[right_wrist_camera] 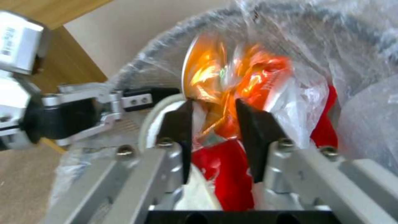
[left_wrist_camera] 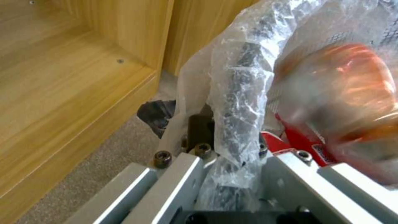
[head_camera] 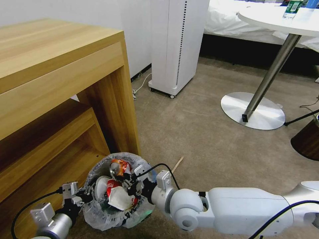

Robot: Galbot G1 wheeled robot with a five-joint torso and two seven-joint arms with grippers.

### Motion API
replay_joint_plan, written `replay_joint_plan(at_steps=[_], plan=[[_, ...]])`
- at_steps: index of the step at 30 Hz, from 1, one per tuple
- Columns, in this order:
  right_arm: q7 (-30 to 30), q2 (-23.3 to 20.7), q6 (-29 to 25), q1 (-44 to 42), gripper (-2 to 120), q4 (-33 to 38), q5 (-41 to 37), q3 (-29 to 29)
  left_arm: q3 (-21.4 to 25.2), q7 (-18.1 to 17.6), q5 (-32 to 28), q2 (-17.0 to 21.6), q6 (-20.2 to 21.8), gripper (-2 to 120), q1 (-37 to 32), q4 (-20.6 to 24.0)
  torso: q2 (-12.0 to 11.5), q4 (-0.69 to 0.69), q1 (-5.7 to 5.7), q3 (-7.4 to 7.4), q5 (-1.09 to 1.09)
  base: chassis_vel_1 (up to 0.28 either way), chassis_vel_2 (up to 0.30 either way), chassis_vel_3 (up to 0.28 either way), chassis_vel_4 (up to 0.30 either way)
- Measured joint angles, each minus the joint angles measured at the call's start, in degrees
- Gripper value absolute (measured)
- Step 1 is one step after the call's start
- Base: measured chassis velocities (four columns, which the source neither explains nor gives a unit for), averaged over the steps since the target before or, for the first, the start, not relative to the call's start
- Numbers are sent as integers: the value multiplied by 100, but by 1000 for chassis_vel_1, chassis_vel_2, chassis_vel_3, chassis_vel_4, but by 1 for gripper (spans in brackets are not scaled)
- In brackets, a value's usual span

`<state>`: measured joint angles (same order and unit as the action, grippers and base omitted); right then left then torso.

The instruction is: Pick up the trash bin and place the garbage on the floor into it.

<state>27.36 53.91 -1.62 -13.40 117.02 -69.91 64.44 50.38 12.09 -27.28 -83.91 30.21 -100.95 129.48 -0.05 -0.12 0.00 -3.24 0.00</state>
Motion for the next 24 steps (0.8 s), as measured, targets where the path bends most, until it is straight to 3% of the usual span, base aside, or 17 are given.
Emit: replay_joint_plan(at_steps=[3,5,7,9,11,13,14,15,17,18,21,22,24], plan=[[-20,-33,0,-5,41,67,40,-2,-8,0,3,-1,0,1,26,-33,0,0,0,0,0,0,0,0,0],[-46,-82,-1,-16,54,130,152,-2,-18,0,3,-2,-1,1,60,-53,0,0,0,0,0,0,0,0,0],[-58,-94,-5,-23,56,142,189,-2,-18,0,4,-2,-1,1,67,-58,0,0,0,0,0,0,0,0,0],[-116,-163,-36,-128,69,255,329,-162,-15,0,3,4,-1,1,72,-87,0,0,0,0,0,0,0,0,0],[-121,-178,-37,-169,71,288,349,-229,-12,0,3,8,-1,1,71,-92,0,0,0,0,0,0,0,0,0],[-125,-235,-48,-390,79,385,423,-584,-1,0,2,21,-1,1,65,-99,0,1,0,0,1,0,0,0,0],[-122,-306,-53,-652,86,464,447,-1026,7,0,-2,35,-1,1,64,-106,0,0,0,0,1,0,0,0,0],[-122,-306,-53,-652,86,464,447,-1026,7,0,-2,35,-1,1,64,-106,0,0,0,0,1,0,0,0,0],[-39,-442,-89,-1110,96,609,439,-1881,19,-2,-4,57,-1,1,63,-118,0,0,0,1,1,0,0,0,0],[-39,-442,-89,-1110,96,609,439,-1881,19,-2,-4,57,-1,1,63,-118,0,0,0,1,1,0,0,0,0],[91,-568,-85,-1618,100,676,342,-2845,18,-5,-2,59,9,1,49,-119,0,0,0,1,2,0,0,0,0],[91,-568,-85,-1618,100,676,342,-2845,18,-5,-2,59,9,1,49,-119,0,0,0,1,2,0,0,0,0],[407,-535,59,-2060,100,623,110,-3713,0,-6,17,51,14,1,34,-118,0,0,0,1,0,0,0,0,0]])
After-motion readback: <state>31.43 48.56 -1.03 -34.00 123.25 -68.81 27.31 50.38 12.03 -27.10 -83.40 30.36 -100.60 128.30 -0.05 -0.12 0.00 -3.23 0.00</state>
